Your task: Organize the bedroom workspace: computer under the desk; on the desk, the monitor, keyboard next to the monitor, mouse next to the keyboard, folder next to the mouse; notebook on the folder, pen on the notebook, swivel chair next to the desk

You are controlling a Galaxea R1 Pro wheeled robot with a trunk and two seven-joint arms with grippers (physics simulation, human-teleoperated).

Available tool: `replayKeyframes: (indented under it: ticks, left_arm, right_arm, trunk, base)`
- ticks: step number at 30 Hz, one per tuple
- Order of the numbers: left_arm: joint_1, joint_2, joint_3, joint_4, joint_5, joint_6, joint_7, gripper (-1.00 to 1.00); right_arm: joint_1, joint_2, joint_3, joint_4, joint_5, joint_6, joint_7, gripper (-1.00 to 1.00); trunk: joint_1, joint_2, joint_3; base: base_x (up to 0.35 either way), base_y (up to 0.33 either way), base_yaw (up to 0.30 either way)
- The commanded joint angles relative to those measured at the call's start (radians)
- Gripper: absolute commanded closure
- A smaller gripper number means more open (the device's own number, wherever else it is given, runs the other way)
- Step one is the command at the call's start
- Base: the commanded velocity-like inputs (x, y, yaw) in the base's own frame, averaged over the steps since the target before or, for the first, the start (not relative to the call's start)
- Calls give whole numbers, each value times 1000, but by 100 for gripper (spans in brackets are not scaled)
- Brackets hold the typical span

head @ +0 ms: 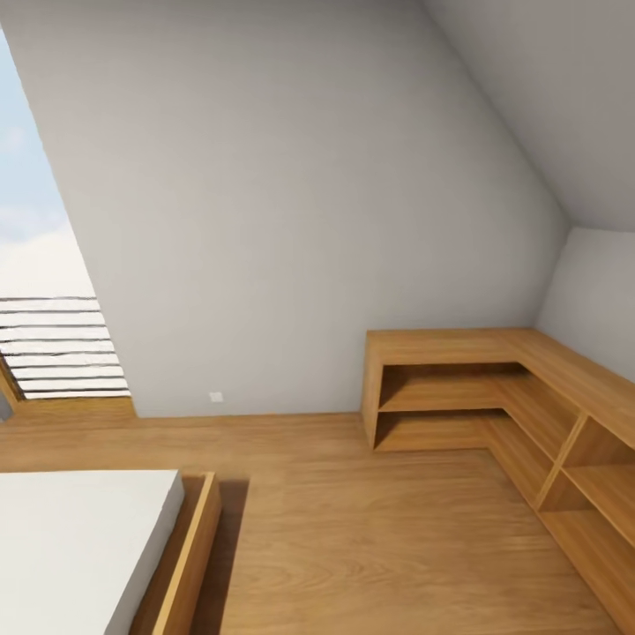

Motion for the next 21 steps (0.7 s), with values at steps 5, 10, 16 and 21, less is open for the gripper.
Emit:
replayKeyframes:
  ticks: [5, 10, 16, 21]
  left_arm:
    - [-1, 0, -8, 0, 0, -1, 10, -100]
    - [-1, 0, -8, 0, 0, -1, 10, -100]
    - [-1, 0, -8, 0, 0, -1, 10, -100]
    - [-1, 0, -8, 0, 0, -1, 10, -100]
  right_arm:
    - [-1, -1, 9, 2, -3, -3, -5, -100]
    - [-1, -1, 9, 2, -2, -3, -5, -100]
    - [-1, -2, 9, 2, -2, -3, -3, -100]
    - [-1, -2, 10, 2, -2, -3, -1, -100]
  trunk:
    - [1, -1, -2]
    - [1, -1, -2]
    - [1, -1, -2]
    - [1, -1, -2]
  base:
    - [321, 0, 0]
    - [321, 0, 0]
    - [321, 0, -33]
    - [321, 0, -209]
